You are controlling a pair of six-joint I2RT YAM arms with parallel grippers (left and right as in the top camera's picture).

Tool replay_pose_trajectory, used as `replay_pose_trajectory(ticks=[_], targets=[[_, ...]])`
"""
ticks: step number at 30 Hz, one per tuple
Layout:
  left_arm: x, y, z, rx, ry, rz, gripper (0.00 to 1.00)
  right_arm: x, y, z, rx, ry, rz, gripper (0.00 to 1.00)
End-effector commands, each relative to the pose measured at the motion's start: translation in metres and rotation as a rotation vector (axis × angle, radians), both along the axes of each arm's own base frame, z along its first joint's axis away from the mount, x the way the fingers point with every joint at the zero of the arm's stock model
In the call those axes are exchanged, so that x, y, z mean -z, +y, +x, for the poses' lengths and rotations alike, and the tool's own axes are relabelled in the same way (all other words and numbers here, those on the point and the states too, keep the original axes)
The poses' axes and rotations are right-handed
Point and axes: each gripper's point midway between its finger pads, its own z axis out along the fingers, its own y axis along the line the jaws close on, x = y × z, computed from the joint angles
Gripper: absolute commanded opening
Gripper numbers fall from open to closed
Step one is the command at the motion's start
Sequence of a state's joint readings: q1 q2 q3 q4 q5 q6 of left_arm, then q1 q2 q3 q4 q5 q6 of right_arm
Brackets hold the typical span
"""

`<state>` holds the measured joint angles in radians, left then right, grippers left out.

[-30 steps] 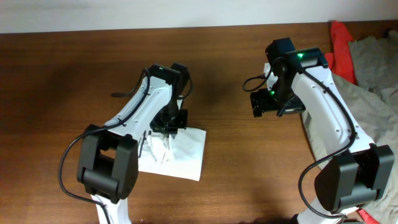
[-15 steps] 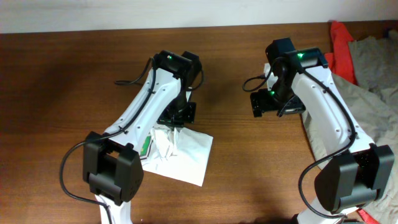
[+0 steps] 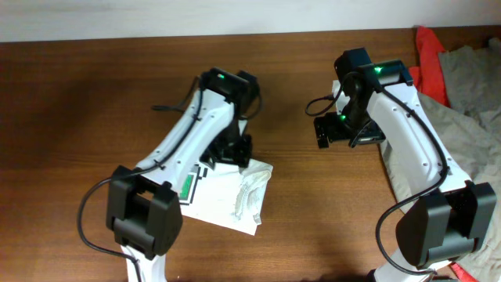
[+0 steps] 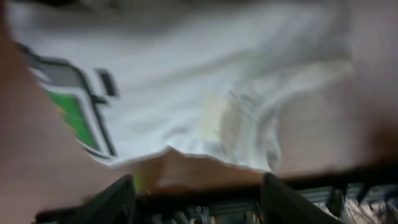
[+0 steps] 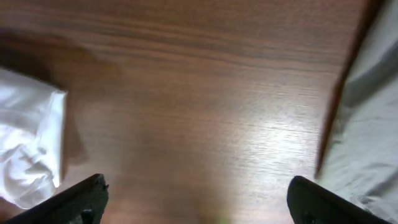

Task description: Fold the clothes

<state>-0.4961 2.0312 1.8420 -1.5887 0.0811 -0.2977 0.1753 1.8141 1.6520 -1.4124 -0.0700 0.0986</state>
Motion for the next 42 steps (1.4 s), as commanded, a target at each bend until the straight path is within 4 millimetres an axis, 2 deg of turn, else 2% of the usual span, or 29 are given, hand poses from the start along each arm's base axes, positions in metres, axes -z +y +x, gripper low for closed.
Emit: replay_pose_trajectory(ticks=[1, 3, 4, 6, 10, 12, 15, 18, 20, 22, 23, 25, 26, 27, 29, 31, 34, 35, 36, 38, 39, 40, 42], targets=[[0.007, 0.038, 0.046, -0.052, -0.135, 0.056, 0.68, -0.003, 0.063, -0.022, -0.144, 0.081, 0.323, 0.9], [0.014, 0.05, 0.07, -0.073, -0.187, 0.028, 0.67, 0.007, 0.086, -0.038, -0.196, 0.123, 0.371, 0.9], [0.021, 0.056, 0.083, -0.083, -0.202, -0.004, 0.66, 0.017, 0.106, -0.051, -0.242, 0.153, 0.409, 0.9], [0.036, 0.062, 0.094, -0.073, -0.19, -0.033, 0.65, 0.036, 0.136, -0.072, -0.315, 0.18, 0.441, 0.9], [0.085, 0.068, 0.088, -0.036, -0.064, -0.009, 0.64, 0.073, 0.177, -0.103, -0.412, 0.177, 0.437, 0.91], [0.1, 0.069, 0.081, -0.037, -0.01, 0.006, 0.63, 0.083, 0.185, -0.113, -0.446, 0.174, 0.431, 0.91], [0.123, 0.077, 0.053, -0.036, 0.154, 0.054, 0.59, 0.108, 0.179, -0.128, -0.432, 0.201, 0.31, 0.85], [0.12, 0.082, 0.036, -0.036, 0.236, 0.077, 0.55, 0.125, 0.171, -0.137, -0.408, 0.259, 0.248, 0.8], [0.114, 0.085, 0.024, -0.037, 0.291, 0.093, 0.54, 0.14, 0.155, -0.137, -0.387, 0.291, 0.16, 0.79], [0.106, 0.089, 0.01, -0.037, 0.359, 0.112, 0.55, 0.152, 0.125, -0.124, -0.317, 0.263, -0.011, 0.8], [0.104, 0.091, 0.003, -0.037, 0.388, 0.12, 0.55, 0.156, 0.104, -0.108, -0.27, 0.215, -0.11, 0.8], [0.105, 0.094, -0.008, -0.05, 0.43, 0.137, 0.55, 0.158, 0.08, -0.078, -0.21, 0.134, -0.166, 0.8], [0.106, 0.095, -0.012, -0.061, 0.444, 0.146, 0.55, 0.158, 0.075, -0.068, -0.198, 0.11, -0.163, 0.8], [0.108, 0.095, -0.019, -0.094, 0.466, 0.164, 0.55, 0.156, 0.064, -0.045, -0.171, 0.06, -0.157, 0.8], [0.109, 0.088, -0.026, -0.115, 0.496, 0.13, 0.55, 0.146, 0.052, -0.02, -0.129, 0.014, -0.148, 0.81], [0.109, 0.078, -0.027, -0.132, 0.502, 0.086, 0.54, 0.129, 0.045, -0.007, -0.103, 0.008, -0.145, 0.85], [0.105, 0.074, -0.017, -0.129, 0.433, 0.059, 0.51, 0.089, 0.04, 0.006, -0.087, 0.001, -0.156, 0.86], [0.1, 0.073, -0.008, -0.134, 0.385, 0.04, 0.51, 0.073, 0.04, 0.011, -0.086, -0.021, -0.163, 0.87], [0.089, 0.071, 0.01, -0.141, 0.297, 0.006, 0.51, 0.056, 0.041, 0.015, -0.084, -0.045, -0.155, 0.88], [0.061, 0.041, 0.053, -0.109, 0.09, -0.199, 0.55, 0.019, 0.045, 0.023, -0.077, -0.114, -0.132, 0.89], [0.053, 0.03, 0.065, -0.096, 0.033, -0.271, 0.63, 0.007, 0.046, 0.026, -0.075, -0.142, -0.123, 0.9], [0.044, 0.013, 0.082, -0.06, -0.05, -0.371, 0.82, -0.006, 0.046, 0.028, -0.071, -0.173, -0.112, 0.91], [0.046, -0.001, 0.1, -0.033, -0.121, -0.441, 0.93, -0.021, 0.046, 0.028, -0.067, -0.208, -0.101, 0.93]])
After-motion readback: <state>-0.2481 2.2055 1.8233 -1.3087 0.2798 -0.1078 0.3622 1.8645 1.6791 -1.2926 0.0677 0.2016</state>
